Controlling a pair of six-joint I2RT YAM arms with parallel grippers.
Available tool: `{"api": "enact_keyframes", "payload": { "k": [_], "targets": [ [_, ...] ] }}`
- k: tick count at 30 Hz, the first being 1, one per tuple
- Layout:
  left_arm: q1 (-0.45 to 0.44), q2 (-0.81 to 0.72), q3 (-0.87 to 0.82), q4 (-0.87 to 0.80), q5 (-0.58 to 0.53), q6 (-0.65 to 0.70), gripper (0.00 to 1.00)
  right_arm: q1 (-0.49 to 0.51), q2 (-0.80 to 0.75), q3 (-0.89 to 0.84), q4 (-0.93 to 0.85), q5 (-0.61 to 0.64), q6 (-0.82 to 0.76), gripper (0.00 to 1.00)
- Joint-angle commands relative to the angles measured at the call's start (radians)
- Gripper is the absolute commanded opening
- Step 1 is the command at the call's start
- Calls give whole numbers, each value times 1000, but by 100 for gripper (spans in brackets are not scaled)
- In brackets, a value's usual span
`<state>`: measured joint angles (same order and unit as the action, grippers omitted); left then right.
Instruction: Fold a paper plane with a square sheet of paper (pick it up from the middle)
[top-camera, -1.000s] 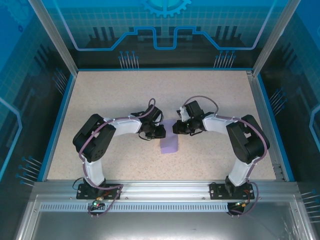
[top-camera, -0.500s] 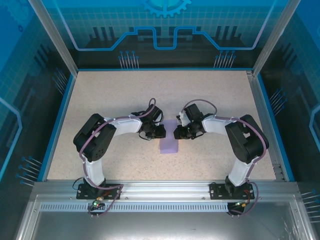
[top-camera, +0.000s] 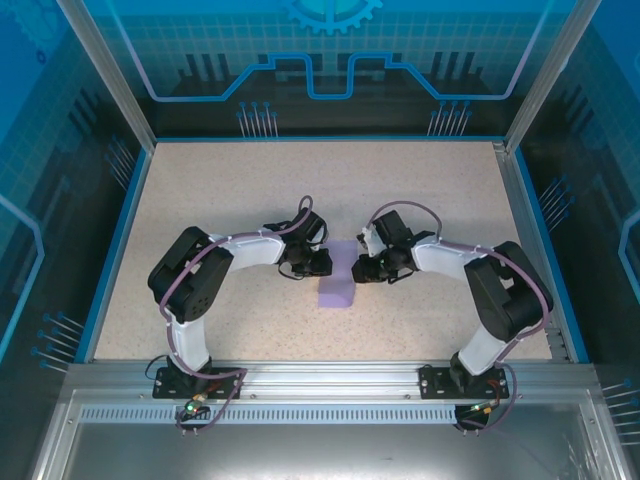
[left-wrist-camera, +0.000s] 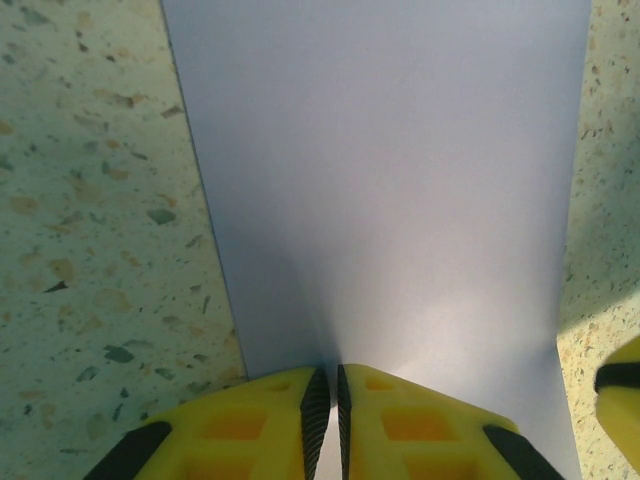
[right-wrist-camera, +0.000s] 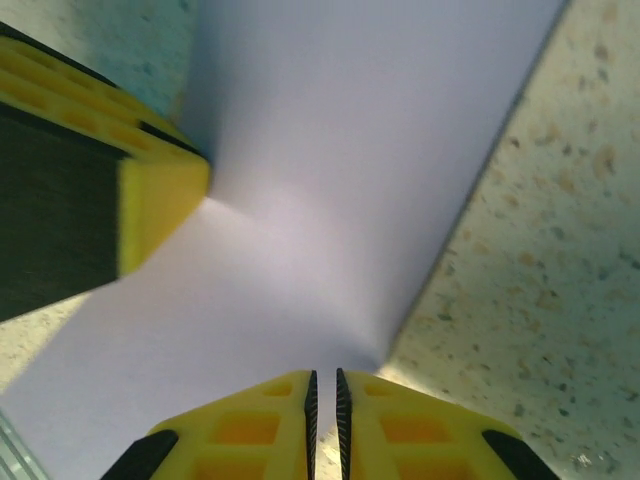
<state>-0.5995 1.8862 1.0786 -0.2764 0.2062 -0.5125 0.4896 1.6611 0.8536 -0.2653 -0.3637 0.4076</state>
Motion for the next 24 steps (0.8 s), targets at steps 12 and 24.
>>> {"api": "enact_keyframes", "payload": {
  "k": [12,24],
  "targets": [
    [5,79,-45,-150,-75,48,18,75,124,32,28,-73,11,16],
    [6,95,-34,-169,-87,62,18,75,75,-76,-60,-50,-35,16]
  ]
}}
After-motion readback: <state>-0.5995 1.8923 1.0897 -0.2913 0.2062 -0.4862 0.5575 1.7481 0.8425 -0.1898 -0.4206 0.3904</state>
